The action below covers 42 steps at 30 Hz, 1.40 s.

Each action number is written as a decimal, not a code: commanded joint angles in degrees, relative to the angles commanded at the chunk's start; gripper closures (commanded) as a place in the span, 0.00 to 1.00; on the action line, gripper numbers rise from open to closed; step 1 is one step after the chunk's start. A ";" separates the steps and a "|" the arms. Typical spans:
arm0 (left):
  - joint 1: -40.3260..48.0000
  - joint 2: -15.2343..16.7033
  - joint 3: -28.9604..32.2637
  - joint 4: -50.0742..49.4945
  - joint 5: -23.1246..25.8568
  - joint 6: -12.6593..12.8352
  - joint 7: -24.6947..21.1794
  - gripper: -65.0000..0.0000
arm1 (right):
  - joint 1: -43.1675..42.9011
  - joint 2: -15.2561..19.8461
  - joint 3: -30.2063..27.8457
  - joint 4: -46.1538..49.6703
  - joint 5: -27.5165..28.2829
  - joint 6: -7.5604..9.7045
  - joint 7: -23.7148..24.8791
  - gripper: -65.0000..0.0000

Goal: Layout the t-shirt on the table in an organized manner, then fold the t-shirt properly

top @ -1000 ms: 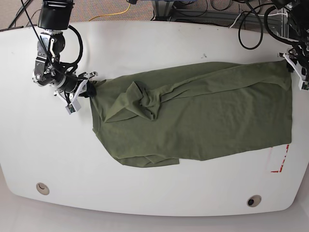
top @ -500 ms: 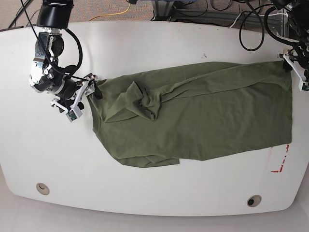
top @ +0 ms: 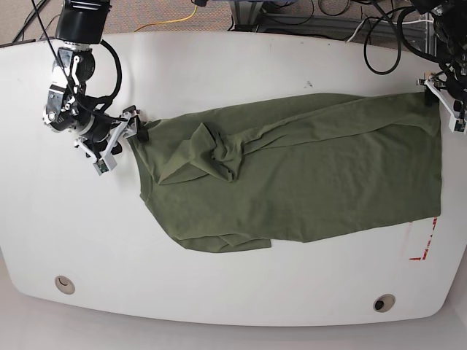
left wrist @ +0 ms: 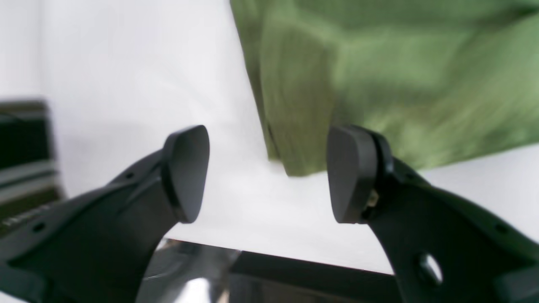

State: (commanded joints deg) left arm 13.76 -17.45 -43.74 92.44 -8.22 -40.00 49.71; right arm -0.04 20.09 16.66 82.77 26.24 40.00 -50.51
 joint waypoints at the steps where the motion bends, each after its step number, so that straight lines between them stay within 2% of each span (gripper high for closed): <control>1: 0.00 0.00 0.00 -0.35 0.00 0.00 -0.53 0.38 | 0.09 0.09 0.00 -0.62 0.00 0.00 0.26 0.34; 6: 0.09 0.00 0.00 -2.20 -0.09 0.00 -2.64 0.38 | 0.00 0.18 -0.09 -2.73 0.00 0.00 2.02 0.34; 15: -0.26 0.18 0.09 -4.92 -0.26 0.00 -5.45 0.38 | -0.35 -0.79 -0.88 -2.90 0.09 0.00 2.02 0.34; 30: -3.25 0.00 0.09 -13.45 -0.09 0.00 -5.54 0.38 | -0.35 -1.05 -1.67 -2.73 0.09 0.00 2.02 0.35; 32: -3.25 0.00 0.18 -13.71 -0.09 0.00 -5.54 0.42 | -0.35 -1.05 -1.58 -2.73 0.09 0.00 2.02 0.41; 34: -3.16 0.00 0.26 -13.71 -0.09 0.00 -5.54 0.53 | -0.35 -1.05 -1.58 -2.73 0.18 0.00 2.02 0.52; 37: -3.08 0.09 0.35 -13.71 0.00 0.00 -5.54 0.77 | -0.35 -1.05 -1.49 -2.73 0.09 0.00 2.02 0.75; 38: -3.08 0.09 0.35 -13.71 0.00 0.00 -5.54 0.86 | -0.35 -1.05 -1.49 -2.73 0.09 0.00 2.02 0.85; 40: -3.08 0.18 0.44 -13.71 0.09 0.00 -5.54 0.98 | -0.35 -1.05 -1.49 -2.73 0.09 0.00 2.02 0.98; 42: -2.99 0.18 1.32 -13.71 0.09 0.00 -5.54 1.00 | -0.35 -1.05 -1.49 -2.73 0.00 0.00 2.02 1.00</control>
State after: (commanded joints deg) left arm 10.77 -17.27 -42.42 78.73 -8.13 -40.00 44.18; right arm -0.40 19.03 15.16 80.04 26.24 40.00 -48.48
